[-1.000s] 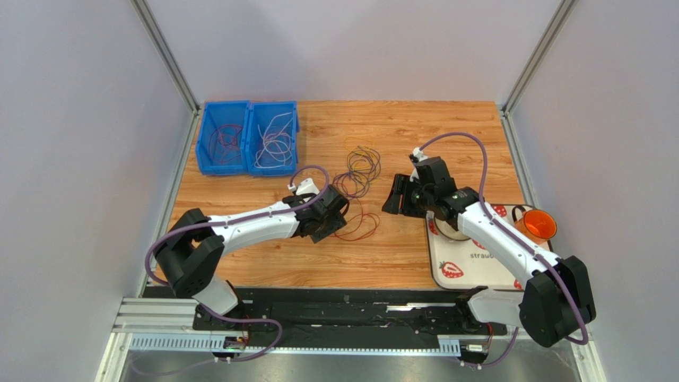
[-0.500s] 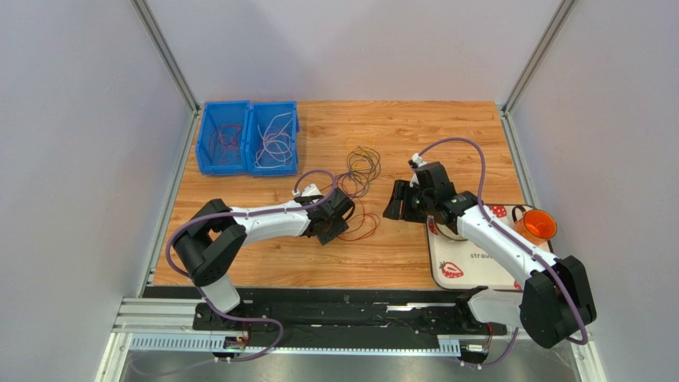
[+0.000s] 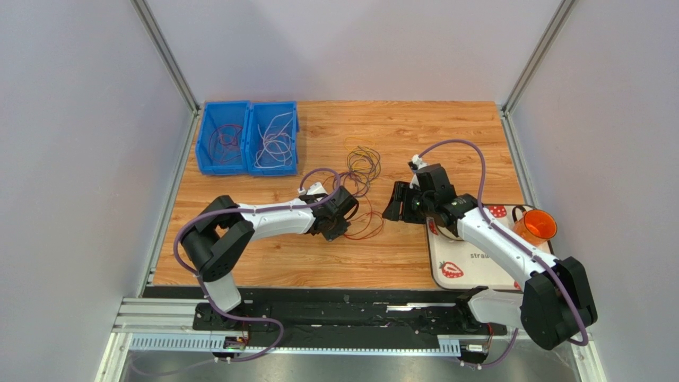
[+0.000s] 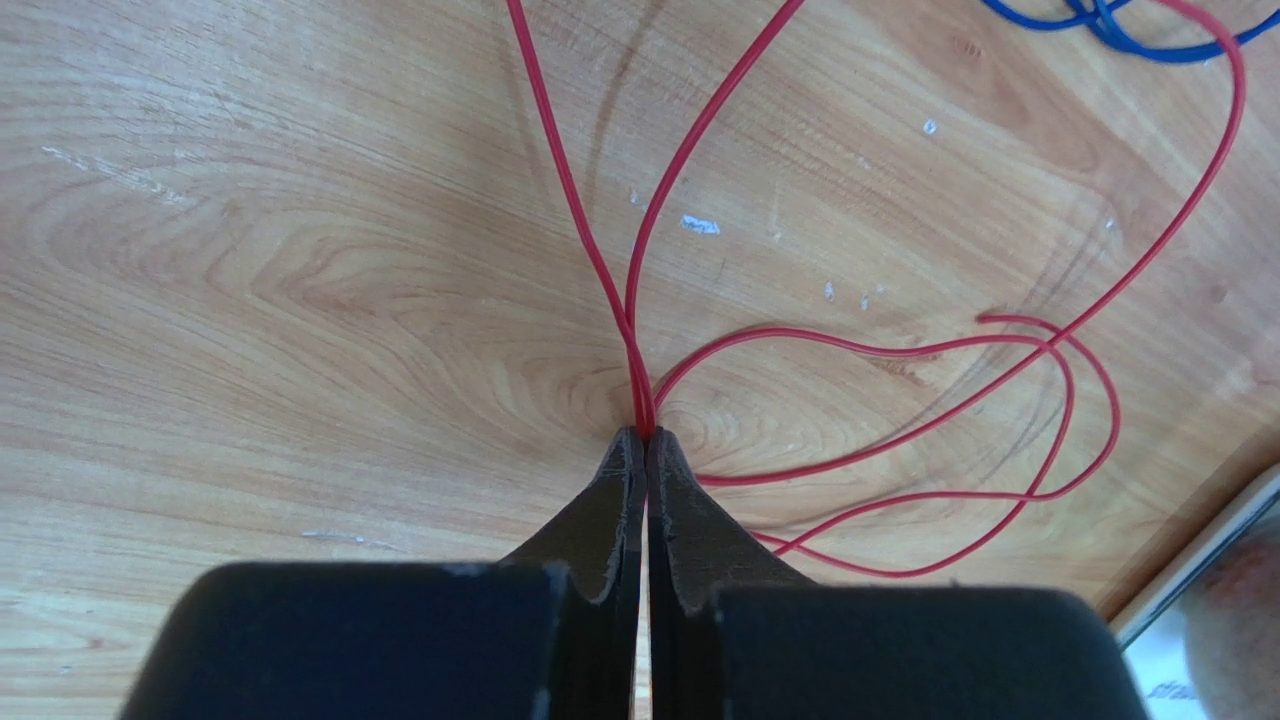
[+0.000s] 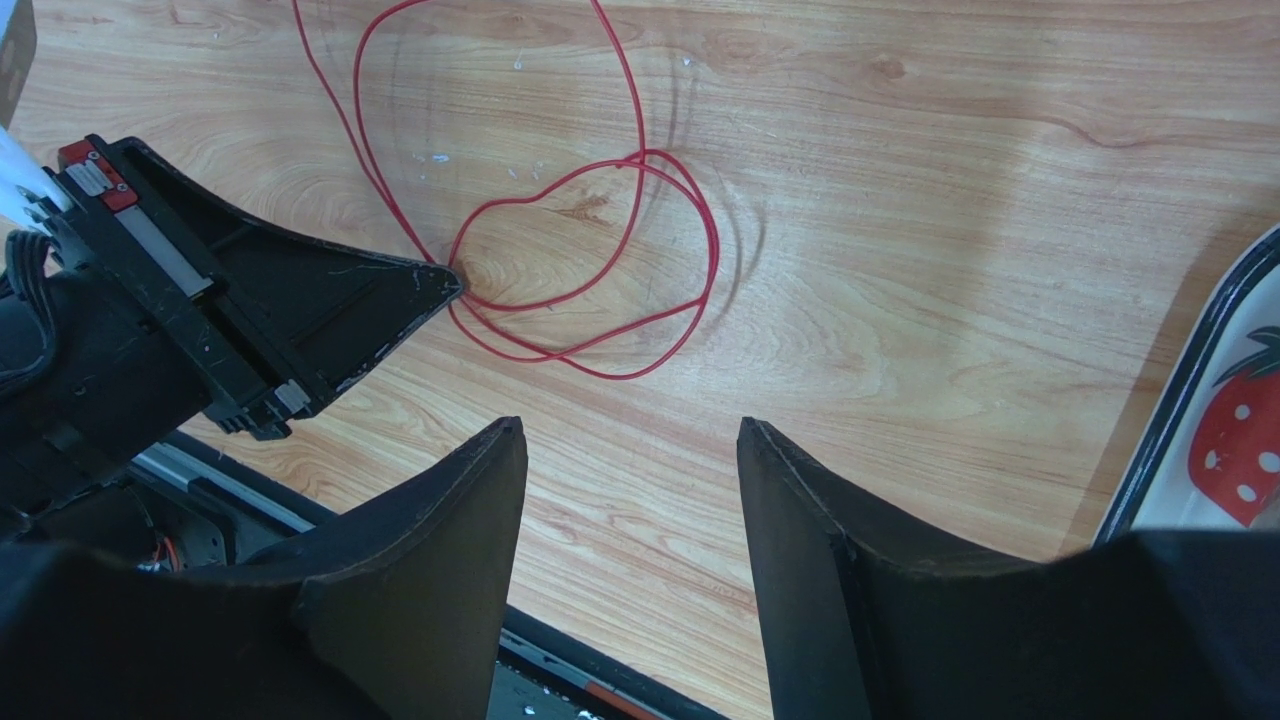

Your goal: Untangle the cables

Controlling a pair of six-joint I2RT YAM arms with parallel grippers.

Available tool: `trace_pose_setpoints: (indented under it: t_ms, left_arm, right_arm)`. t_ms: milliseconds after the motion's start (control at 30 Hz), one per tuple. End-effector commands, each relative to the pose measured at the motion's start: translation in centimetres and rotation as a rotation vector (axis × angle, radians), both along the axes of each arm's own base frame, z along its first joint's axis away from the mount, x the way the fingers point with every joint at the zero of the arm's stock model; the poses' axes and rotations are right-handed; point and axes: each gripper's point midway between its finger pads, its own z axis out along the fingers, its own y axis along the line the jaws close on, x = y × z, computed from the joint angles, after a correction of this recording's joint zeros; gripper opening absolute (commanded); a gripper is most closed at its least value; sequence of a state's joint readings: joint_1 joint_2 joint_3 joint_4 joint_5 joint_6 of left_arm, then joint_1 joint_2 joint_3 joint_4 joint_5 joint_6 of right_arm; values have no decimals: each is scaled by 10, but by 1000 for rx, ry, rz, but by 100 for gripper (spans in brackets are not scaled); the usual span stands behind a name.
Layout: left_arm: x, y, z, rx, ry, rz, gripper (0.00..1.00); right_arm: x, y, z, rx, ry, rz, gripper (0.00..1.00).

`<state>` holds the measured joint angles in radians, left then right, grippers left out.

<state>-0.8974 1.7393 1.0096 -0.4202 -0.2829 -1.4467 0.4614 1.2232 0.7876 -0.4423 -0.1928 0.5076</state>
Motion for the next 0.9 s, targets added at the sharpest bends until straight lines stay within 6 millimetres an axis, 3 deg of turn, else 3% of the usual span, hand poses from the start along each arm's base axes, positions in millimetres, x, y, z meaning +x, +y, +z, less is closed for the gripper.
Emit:
trace_pose_setpoints:
  t_ms: [0, 467, 633, 800, 867]
  left_arm:
    - [-3, -2, 27, -7, -37, -79, 0]
    - [-1, 65, 153, 298, -249, -421, 0]
    - [2, 80, 237, 326, -421, -507, 0]
    - [11, 115, 263, 364, -455, -487, 0]
    - [18, 127, 260, 376, -443, -473, 0]
  right_arm:
    - [8, 4, 2, 28, -38, -1, 58]
    - [-4, 9, 15, 112, -31, -22, 57]
    - [-9, 7, 16, 121, -29, -28, 57]
    - [-12, 8, 16, 128, -24, -24, 57]
    - [-14, 7, 15, 128, -23, -27, 57]
